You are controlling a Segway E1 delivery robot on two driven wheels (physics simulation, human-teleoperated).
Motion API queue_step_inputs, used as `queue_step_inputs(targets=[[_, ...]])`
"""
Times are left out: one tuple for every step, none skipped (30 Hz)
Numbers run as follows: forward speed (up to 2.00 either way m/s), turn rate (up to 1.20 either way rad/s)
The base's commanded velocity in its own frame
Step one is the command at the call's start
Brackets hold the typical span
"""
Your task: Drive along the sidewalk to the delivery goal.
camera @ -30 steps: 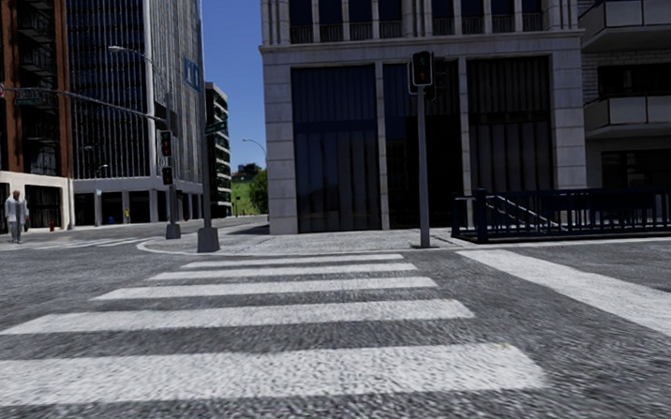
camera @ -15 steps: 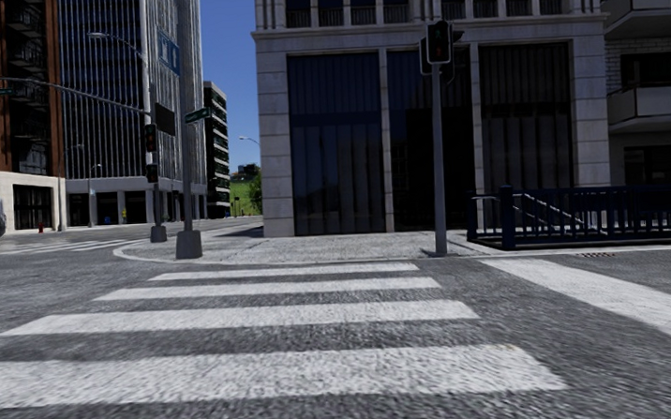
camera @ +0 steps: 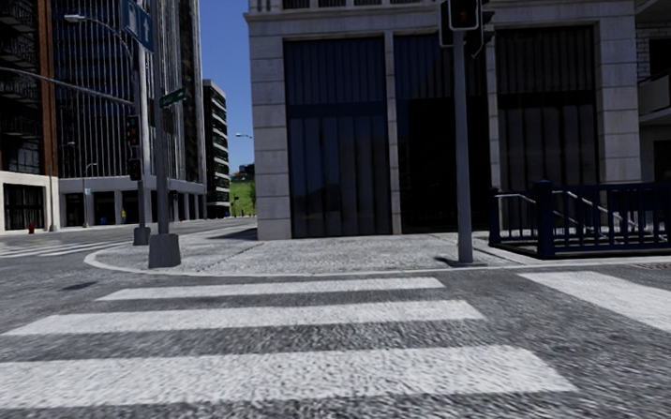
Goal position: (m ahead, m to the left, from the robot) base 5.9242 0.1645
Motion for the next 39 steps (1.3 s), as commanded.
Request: queue_step_inputs(targets=[[2.0,0.55],[2.0,0.57],[2.0,0.22],[2.0,0.06],[2.0,0.06],[2.0,0.0],[2.0,0.0],[2.0,0.0],[2.0,0.0],[2.0,0.0],[2.0,0.0],[2.0,0.0],[2.0,0.0],[2.0,0.0],[2.0,0.0],[2.0,0.0],[2.0,0.0],[2.0,0.0],[2.0,0.0],[2.0,0.0],[2.0,0.0],[2.0,0.0],[2.0,0.0],[2.0,0.0],[2.0,0.0],[2.0,0.0],[2.0,0.0],[2.0,0.0],[2.0,0.0],[2.0,0.0],[2.0,0.0],[2.0,0.0],[2.0,0.0],[2.0,0.0],[2.0,0.0],[2.0,0.0],[2.0,0.0],[2.0,0.0],[2.0,0.0]])
